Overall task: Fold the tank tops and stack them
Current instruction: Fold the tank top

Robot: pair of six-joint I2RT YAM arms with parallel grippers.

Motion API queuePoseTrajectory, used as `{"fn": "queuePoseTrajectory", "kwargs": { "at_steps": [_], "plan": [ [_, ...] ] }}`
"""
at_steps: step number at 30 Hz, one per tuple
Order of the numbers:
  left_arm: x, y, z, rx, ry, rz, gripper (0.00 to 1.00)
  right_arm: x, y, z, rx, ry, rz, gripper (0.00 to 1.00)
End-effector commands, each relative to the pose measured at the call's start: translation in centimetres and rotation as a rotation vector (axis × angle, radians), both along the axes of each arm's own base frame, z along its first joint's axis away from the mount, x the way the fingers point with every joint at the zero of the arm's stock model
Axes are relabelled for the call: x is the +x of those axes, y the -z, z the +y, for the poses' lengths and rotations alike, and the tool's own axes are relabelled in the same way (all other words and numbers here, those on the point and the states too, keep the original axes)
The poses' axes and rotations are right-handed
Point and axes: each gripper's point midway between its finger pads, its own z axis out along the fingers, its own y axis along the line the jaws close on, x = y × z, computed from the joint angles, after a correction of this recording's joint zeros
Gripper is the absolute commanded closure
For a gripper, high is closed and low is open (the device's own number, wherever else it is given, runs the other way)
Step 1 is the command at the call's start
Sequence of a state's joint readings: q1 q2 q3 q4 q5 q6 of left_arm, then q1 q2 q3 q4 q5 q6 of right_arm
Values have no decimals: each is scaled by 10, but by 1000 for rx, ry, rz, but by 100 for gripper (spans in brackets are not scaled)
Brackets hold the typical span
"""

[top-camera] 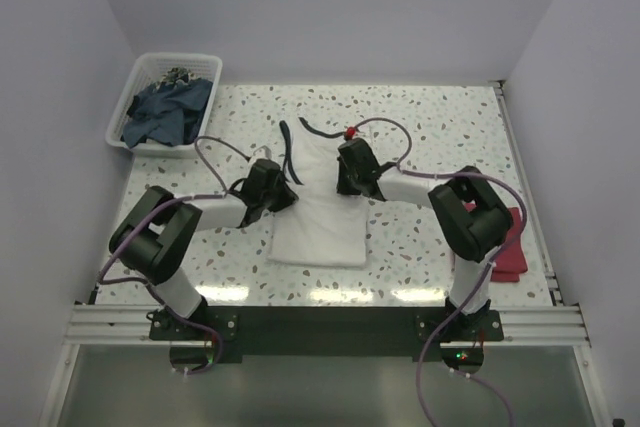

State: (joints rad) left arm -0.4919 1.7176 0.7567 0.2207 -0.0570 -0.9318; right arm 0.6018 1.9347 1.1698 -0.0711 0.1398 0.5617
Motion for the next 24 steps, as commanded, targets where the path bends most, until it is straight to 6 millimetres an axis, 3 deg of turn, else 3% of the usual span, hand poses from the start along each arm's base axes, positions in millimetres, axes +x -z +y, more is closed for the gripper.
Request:
{"fn": "queuePoseTrajectory", "kwargs": {
  "at_steps": [1, 2, 3, 7, 9, 12, 17, 18, 20, 21, 22, 23, 24],
  "plan": [
    [-47, 19, 7, 28, -7, 76, 88, -55, 20, -8, -43, -15, 78, 81],
    [-59, 25, 12, 36, -9, 97, 88, -59, 11, -7, -29, -12, 64, 81],
    [-66, 25, 10, 34, 2, 97, 88, -72, 19, -14, -39, -7, 85, 81],
    [-88, 13, 16, 19, 4, 90, 86, -97, 9, -12, -11, -6, 78, 81],
    [-90, 5, 18, 15, 2, 71, 82, -95, -4, -16, -20, 13, 50, 79],
    [-72, -19, 19, 46, -7, 3, 73, -80, -20, -23, -60, 33, 10, 72],
    [-17, -74, 11, 43, -13, -124, 61, -22, -67, -22, -1, 65, -70, 68],
    [-3, -80, 22, 41, -53, -139, 59, -8, -83, -18, 20, 71, -95, 68],
    [25, -93, 31, 23, -93, -153, 59, 6, -85, -14, 24, 59, -88, 68],
    [41, -85, 46, 31, -130, -133, 60, 18, -101, -7, 40, 57, -115, 68],
    [59, -99, 48, 33, -143, -166, 60, 23, -103, -4, 36, 53, -117, 68],
    [70, -100, 51, 41, -155, -168, 60, 28, -93, 0, 21, 51, -97, 69],
    [81, -100, 56, 44, -165, -170, 63, 36, -103, 7, 38, 48, -113, 70]
  ]
}}
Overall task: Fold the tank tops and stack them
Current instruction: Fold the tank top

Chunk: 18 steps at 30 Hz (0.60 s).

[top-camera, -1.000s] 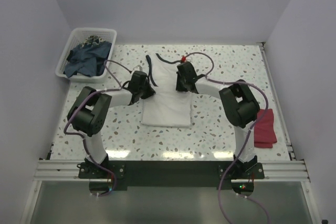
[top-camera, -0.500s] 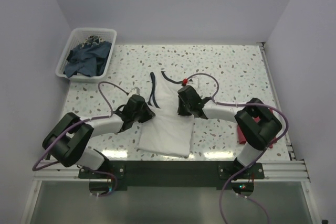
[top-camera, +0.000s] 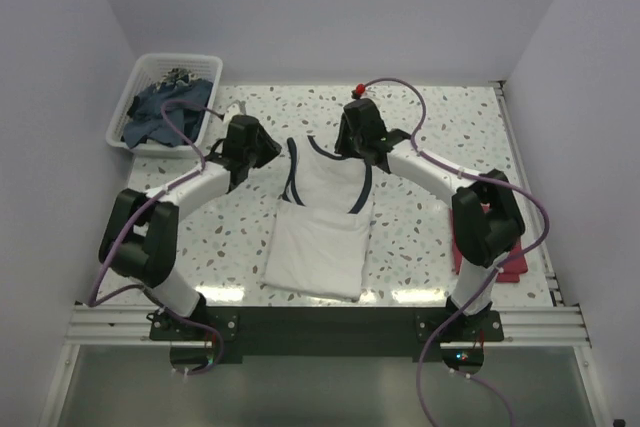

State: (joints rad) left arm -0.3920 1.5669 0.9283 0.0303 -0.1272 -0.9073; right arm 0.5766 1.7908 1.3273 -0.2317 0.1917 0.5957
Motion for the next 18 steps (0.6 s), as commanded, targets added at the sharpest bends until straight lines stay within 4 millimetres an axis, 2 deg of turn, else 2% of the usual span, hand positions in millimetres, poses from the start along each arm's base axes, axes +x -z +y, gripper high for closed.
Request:
{"fn": "queuePoseTrajectory", "kwargs": {
  "at_steps": [1, 2, 3, 4, 5, 6, 7, 8, 9, 10, 11, 12, 13, 15, 17, 18],
  "plan": [
    [48, -1, 15, 53, -25, -14, 64, 12, 2, 17, -29, -40, 18, 71],
    [55, 4, 16, 56, -27, 0, 66, 17, 12, 21, -29, -45, 36, 71],
    [65, 24, 21, 67, -38, 39, 67, 26, 7, 29, -11, -50, 20, 71],
    [77, 20, 18, 51, -31, 28, 69, 30, 8, 34, -4, -56, 20, 71],
    [83, 27, 21, 49, -38, 40, 70, 33, 10, 41, 10, -71, 23, 71],
    [89, 46, 26, 52, -42, 73, 71, 42, 17, 50, 24, -82, 21, 72],
    [101, 41, 22, 34, -20, 53, 71, 47, 18, 55, 37, -86, 16, 72],
    [107, 46, 22, 37, -16, 62, 71, 51, 23, 61, 46, -98, 18, 72],
    [111, 64, 22, 47, -6, 93, 72, 59, 27, 71, 64, -112, 12, 72],
    [123, 58, 18, 47, 12, 70, 72, 63, 32, 74, 68, -116, 14, 72],
    [128, 61, 15, 46, 25, 68, 73, 66, 34, 78, 74, -122, 14, 72],
    [130, 75, 11, 43, 46, 89, 73, 73, 28, 84, 86, -125, -3, 72],
    [132, 77, 8, 45, 58, 111, 75, 77, 42, 86, 75, -124, 12, 73],
    [134, 84, 4, 33, 78, 120, 76, 85, 43, 90, 72, -120, 10, 74],
    [133, 84, -1, 16, 93, 113, 76, 91, 57, 91, 58, -118, 19, 75],
    [133, 84, -1, 13, 95, 114, 76, 94, 54, 94, 57, -116, 14, 75]
  ]
}}
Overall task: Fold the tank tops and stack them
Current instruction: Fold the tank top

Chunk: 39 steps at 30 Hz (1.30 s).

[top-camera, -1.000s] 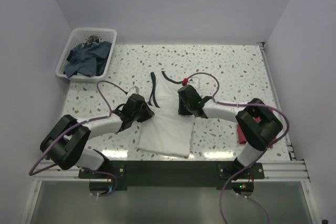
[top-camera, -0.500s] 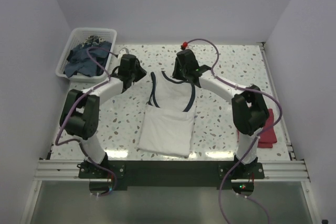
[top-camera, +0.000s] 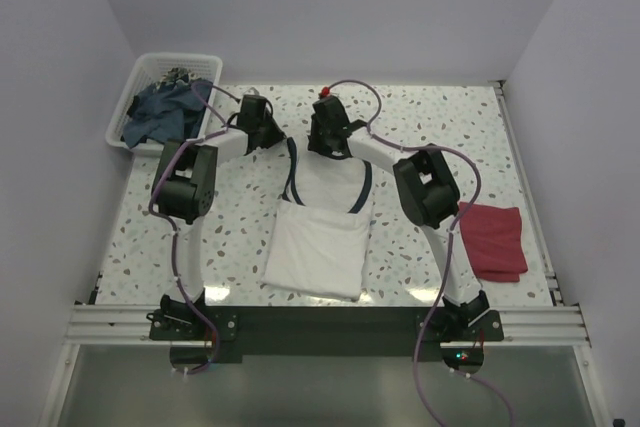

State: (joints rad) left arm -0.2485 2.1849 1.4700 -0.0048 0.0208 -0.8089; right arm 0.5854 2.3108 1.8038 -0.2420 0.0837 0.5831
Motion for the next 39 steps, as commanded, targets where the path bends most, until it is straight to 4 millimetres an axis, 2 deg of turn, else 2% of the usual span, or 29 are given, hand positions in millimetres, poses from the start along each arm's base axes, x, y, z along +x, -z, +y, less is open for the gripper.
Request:
{"fn": "queuePoseTrajectory", "kwargs": {
  "at_steps": [1, 2, 6, 13, 15, 16, 23, 24, 25, 27, 29, 31, 32, 39],
  "plan": [
    [4, -6, -11, -22, 65, -28, 76, 20, -27, 16, 37, -16, -65, 75],
    [3, -7, -15, -33, 78, -31, 77, 22, -18, 16, 27, -12, -57, 75],
    [0, -14, -18, -42, 95, -49, 78, 26, -18, 10, 2, 37, -59, 76],
    [-2, -16, -24, -74, 121, -58, 78, 22, -37, 17, 62, 51, -89, 78],
    [-3, -15, -25, -80, 123, -55, 78, 25, -39, 22, 75, 43, -80, 83],
    [-2, -16, -26, -82, 124, -57, 78, 24, -30, 25, 72, 40, -62, 84],
    [-1, -24, -29, -100, 137, -75, 79, 25, -17, 30, 88, 44, -42, 88],
    [-2, -26, -30, -105, 141, -78, 79, 27, -21, 31, 89, 44, -45, 88],
    [-2, -28, -33, -119, 147, -82, 80, 27, -12, 31, 80, 42, -32, 89],
    [-2, -31, -35, -126, 152, -89, 81, 30, -12, 35, 83, 38, -32, 89],
    [-4, -34, -40, -142, 164, -95, 81, 30, -1, 36, 83, 34, -14, 89],
    [-4, -38, -42, -155, 168, -101, 82, 33, -2, 39, 99, 29, -13, 89],
    [-5, -39, -46, -157, 176, -102, 82, 32, 4, 42, 106, 22, -3, 89],
    [-12, -45, -63, -202, 206, -109, 83, 41, 7, 54, 271, -1, 31, 88]
  ]
}}
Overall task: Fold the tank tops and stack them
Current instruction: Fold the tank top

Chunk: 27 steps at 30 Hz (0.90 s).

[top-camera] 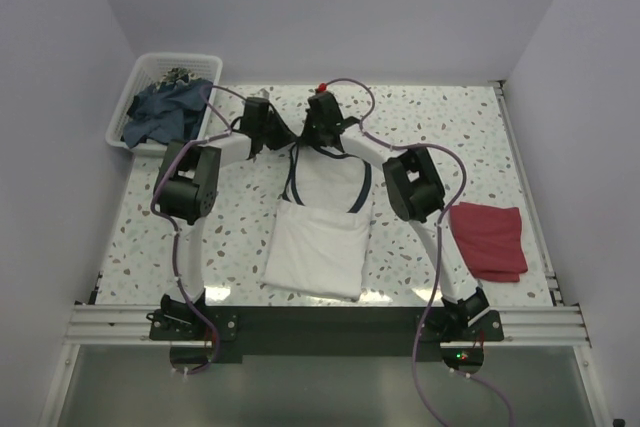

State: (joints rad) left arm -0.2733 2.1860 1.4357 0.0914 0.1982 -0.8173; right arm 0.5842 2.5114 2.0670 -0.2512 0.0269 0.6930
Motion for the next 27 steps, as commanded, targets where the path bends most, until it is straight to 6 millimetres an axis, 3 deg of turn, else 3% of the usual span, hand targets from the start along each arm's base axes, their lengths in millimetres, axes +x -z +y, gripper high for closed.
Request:
{"fn": "queuePoseTrajectory", "kwargs": {
  "at_steps": [1, 7, 12, 24, 27],
  "plan": [
    [0, -38, -21, -82, 44, -80, 83, 7, -6, 15, 178, -18, 24, 88],
    [-2, -33, -31, -102, 46, -62, 85, 13, -7, 11, 322, 0, 56, 84],
    [-6, -29, -22, -99, -14, -58, 85, 24, -23, 4, 433, 20, 37, 79],
    [-4, -26, -27, -116, -19, -42, 85, 37, -53, -10, 525, 83, 16, 76],
    [-2, -24, -26, -104, -21, -38, 85, 37, -63, -15, 536, 80, -1, 70]
  ]
}}
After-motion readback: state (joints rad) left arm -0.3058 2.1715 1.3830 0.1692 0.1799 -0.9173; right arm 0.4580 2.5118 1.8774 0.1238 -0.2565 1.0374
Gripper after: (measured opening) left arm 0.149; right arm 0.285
